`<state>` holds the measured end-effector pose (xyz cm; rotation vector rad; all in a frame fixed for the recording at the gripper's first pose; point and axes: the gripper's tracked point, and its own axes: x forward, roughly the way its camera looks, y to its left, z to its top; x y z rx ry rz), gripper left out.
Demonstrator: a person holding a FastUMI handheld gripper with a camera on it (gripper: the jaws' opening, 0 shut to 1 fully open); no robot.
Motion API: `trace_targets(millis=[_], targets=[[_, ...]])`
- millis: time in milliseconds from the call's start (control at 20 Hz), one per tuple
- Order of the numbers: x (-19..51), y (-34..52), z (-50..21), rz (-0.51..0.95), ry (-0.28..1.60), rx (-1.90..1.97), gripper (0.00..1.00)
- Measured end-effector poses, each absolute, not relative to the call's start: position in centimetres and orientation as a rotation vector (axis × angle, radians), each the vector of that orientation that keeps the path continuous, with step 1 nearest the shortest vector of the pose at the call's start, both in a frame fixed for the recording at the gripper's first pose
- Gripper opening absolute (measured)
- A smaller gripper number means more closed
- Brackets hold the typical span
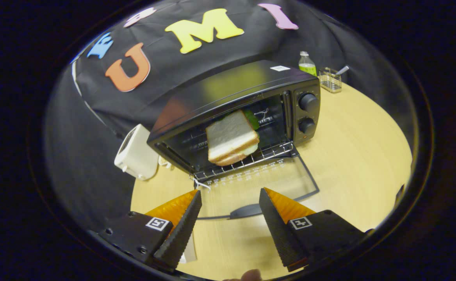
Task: Open the toaster oven, put the food inside, and close the toaster oven door.
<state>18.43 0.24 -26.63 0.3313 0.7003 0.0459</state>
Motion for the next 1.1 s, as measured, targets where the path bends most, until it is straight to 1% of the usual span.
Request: trace_targets(millis=[100,250,600,850,1100], targets=[[16.1,-0.3,-27.2,0.057,0.706,0.234,0.99],[14.1,-1.2,-30.0,0.048,0.718,0.127,0.99],[15.0,-0.7,-38.0,0.009,0.806,0.158,1.00],[17.4,-1.7,-39.1,-0.046,0.762,0.130,1.00],[17.5,-1.8,-38.6,-0.035,0.745,0.092,1.00]])
